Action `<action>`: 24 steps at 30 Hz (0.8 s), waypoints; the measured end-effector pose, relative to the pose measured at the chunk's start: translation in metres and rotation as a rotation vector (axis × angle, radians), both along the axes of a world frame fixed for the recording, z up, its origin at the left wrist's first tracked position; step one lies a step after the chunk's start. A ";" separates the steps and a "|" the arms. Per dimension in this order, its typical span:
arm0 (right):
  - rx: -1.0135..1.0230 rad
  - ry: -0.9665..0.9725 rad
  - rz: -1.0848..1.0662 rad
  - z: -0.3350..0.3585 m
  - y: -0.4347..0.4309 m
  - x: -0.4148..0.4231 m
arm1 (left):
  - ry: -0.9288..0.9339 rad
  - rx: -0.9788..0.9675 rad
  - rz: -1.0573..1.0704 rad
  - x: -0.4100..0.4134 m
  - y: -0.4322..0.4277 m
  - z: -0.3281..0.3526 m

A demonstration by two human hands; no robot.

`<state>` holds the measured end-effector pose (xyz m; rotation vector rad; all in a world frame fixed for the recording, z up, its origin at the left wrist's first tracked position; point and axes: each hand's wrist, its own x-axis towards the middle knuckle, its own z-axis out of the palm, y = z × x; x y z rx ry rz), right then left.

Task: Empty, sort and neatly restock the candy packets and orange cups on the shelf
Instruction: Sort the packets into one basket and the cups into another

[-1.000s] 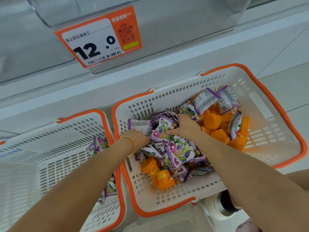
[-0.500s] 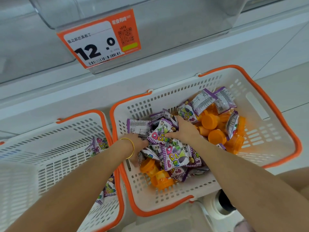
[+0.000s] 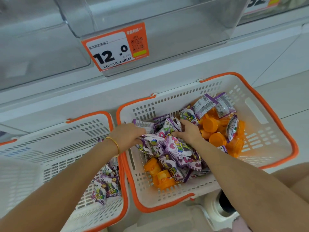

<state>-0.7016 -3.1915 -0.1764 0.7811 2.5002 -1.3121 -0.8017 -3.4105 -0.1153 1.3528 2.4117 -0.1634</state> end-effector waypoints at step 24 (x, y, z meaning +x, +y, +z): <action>0.065 0.487 0.282 0.150 -0.128 -0.023 | -0.595 0.909 1.567 0.023 -0.150 0.018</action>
